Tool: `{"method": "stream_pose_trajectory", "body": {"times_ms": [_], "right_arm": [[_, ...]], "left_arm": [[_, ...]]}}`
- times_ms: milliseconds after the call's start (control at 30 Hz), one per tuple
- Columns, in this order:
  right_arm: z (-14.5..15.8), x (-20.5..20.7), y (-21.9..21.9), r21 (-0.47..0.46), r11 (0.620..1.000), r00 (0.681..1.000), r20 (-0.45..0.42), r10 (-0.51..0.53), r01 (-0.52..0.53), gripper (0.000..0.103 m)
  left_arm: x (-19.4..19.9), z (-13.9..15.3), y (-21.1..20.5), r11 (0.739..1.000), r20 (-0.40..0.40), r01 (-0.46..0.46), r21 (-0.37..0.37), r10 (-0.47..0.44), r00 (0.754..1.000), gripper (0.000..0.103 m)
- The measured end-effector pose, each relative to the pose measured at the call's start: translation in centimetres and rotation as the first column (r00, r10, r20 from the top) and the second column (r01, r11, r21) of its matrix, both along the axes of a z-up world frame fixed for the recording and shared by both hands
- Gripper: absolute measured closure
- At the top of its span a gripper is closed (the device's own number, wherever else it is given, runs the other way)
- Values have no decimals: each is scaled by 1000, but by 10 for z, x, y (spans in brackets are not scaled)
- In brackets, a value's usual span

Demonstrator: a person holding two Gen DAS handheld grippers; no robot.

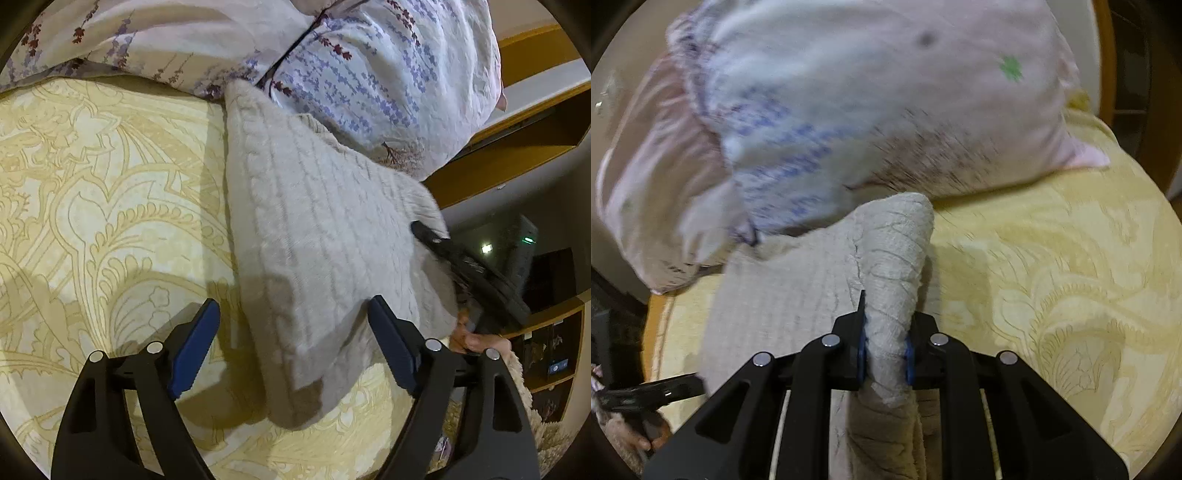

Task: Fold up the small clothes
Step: 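Pinch and straighten the folded sweater edge repeatedly with the right gripper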

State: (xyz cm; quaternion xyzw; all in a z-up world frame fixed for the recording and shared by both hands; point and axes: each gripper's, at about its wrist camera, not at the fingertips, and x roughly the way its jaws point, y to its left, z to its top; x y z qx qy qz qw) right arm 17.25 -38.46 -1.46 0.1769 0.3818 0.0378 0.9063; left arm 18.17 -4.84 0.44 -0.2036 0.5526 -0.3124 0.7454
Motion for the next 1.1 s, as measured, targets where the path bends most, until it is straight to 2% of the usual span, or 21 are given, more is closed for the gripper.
{"method": "stream_pose_trajectory", "body": {"times_ms": [67, 167, 300, 500, 600, 667, 700, 767, 833, 900, 1100], "right_arm": [[-11, 3, -7, 51, 999, 1000, -20, -19, 20, 86], [-8, -2, -18, 119, 992, 999, -34, -29, 33, 72], [-1, -36, -40, 237, 971, 999, 13, -34, 30, 59], [-9, -90, -47, 300, 954, 999, 51, 11, -26, 58], [-15, -105, -37, 306, 951, 998, 45, 37, -49, 59], [-21, -107, -30, 291, 955, 998, 26, 50, -55, 70], [-25, -107, -25, 272, 960, 998, 9, 63, -63, 91], [-24, -109, -18, 221, 974, 999, 19, 50, -53, 93], [-13, -119, -21, 218, 976, 997, 82, 11, -28, 94], [-9, -127, -30, 208, 978, 995, 92, -29, 10, 95], [-48, -122, -33, 178, 983, 997, -62, -41, 51, 95]], "left_arm": [[-2, -2, -2, 1000, -7, 10, -3, -10, 1000, 23], [-6, -2, -5, 1000, -3, 25, -6, -25, 1000, 24], [-10, -4, -3, 999, -12, 35, -19, -35, 999, 25], [-19, -5, -3, 998, -24, 60, -23, -61, 998, 25], [-22, -7, -3, 998, -34, 66, -18, -66, 997, 25], [-23, -8, -4, 997, -36, 71, -10, -72, 997, 25], [-23, -8, -5, 997, -36, 75, -8, -75, 996, 25], [-24, -8, -6, 996, -36, 85, -3, -85, 996, 25], [-25, -8, -7, 996, -33, 93, 4, -93, 995, 25], [-25, -8, -9, 995, -31, 100, 6, -100, 995, 25], [-28, -8, -9, 993, -13, 119, 14, -119, 993, 25]]}}
